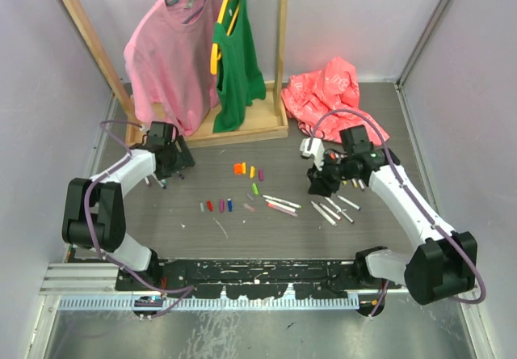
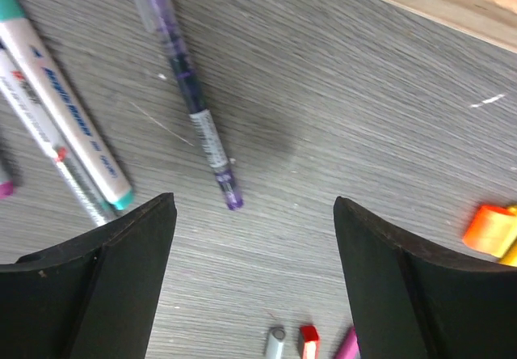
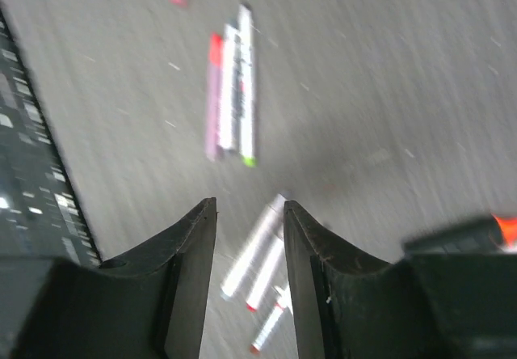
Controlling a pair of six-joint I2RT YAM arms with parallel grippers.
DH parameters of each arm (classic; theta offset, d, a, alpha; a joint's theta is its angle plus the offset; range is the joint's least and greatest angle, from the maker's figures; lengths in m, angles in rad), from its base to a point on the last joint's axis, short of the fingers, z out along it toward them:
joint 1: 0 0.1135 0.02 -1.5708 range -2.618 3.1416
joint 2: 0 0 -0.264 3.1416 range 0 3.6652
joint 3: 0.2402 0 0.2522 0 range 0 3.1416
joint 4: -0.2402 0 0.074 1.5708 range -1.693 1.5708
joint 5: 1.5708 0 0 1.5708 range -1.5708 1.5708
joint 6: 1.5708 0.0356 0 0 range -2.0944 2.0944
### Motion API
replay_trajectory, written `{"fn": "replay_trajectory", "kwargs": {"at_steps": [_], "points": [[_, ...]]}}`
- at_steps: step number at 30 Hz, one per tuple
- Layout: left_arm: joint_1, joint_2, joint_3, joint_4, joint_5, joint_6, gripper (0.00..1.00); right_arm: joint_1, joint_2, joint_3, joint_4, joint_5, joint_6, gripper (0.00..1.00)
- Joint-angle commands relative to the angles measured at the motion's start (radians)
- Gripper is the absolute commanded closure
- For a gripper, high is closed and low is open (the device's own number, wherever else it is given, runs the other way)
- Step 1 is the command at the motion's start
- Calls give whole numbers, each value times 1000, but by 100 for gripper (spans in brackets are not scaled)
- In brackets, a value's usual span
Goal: Open the pen caps
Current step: Place the pen at the center of the board.
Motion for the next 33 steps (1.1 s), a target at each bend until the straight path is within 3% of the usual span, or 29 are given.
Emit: {"fn": "replay_trajectory", "kwargs": {"at_steps": [1,8,21,26,33], "points": [[8,-10,54,-44,-149,56,23,103,51,82,56,-105,243,55],[7,98,130,-96,-195,63,41,102,88,84,85,-84,229,52],[7,236,209,-126,-173,56,60,102,28,18,108,-89,214,50],[7,235,198,-127,-164,51,72,101,24,17,107,-97,212,50],[7,155,140,-109,-121,44,100,95,22,18,102,-122,211,50]]}}
